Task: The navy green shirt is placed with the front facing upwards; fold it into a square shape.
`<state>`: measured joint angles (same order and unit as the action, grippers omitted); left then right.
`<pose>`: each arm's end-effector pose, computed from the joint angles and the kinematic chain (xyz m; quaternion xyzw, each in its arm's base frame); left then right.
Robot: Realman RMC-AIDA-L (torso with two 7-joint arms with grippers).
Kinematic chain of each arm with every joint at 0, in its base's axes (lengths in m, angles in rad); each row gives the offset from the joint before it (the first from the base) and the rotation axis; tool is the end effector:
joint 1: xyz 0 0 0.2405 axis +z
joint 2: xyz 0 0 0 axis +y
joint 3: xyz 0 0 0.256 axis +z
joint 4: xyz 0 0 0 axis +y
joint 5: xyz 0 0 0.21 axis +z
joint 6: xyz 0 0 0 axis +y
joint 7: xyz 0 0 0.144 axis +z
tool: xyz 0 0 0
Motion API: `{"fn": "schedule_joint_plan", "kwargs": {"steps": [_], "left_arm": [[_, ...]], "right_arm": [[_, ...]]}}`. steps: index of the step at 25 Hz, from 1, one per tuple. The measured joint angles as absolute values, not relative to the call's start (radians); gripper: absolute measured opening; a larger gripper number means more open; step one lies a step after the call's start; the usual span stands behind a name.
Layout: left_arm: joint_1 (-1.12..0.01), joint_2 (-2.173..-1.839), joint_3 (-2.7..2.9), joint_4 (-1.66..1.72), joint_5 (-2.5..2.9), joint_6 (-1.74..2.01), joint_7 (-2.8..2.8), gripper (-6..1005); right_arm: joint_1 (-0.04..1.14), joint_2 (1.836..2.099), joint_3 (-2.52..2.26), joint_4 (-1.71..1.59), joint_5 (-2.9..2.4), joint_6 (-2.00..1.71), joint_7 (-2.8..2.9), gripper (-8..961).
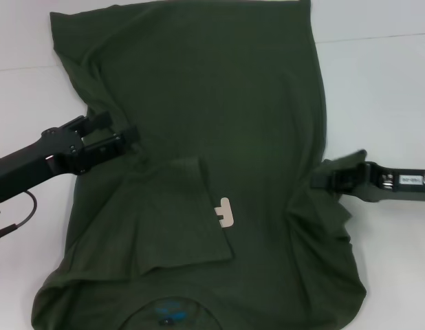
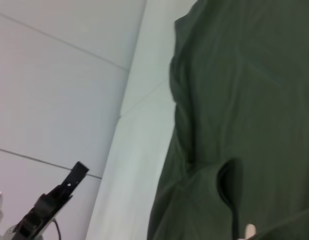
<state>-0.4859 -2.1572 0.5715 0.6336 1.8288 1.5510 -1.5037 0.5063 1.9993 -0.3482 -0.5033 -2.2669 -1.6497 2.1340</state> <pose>-0.2547 0.3259 -0.0033 -0.8545 -0.3190 -0.3776 0.1598 0.3162 0.2996 0.0222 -0.7272 0.6287 0.2738 0.0315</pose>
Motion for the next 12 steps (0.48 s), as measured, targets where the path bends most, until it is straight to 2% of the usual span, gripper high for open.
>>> {"fn": "schedule_joint_plan", "kwargs": {"steps": [12], "left_arm": [[-0.488,-2.155,0.571,0.634,1.835,1.546,-1.509,903]], "right_arm": [[0.583,2.043,-0.362,-0.503,-2.269,-1.632,2.138,18]]}}
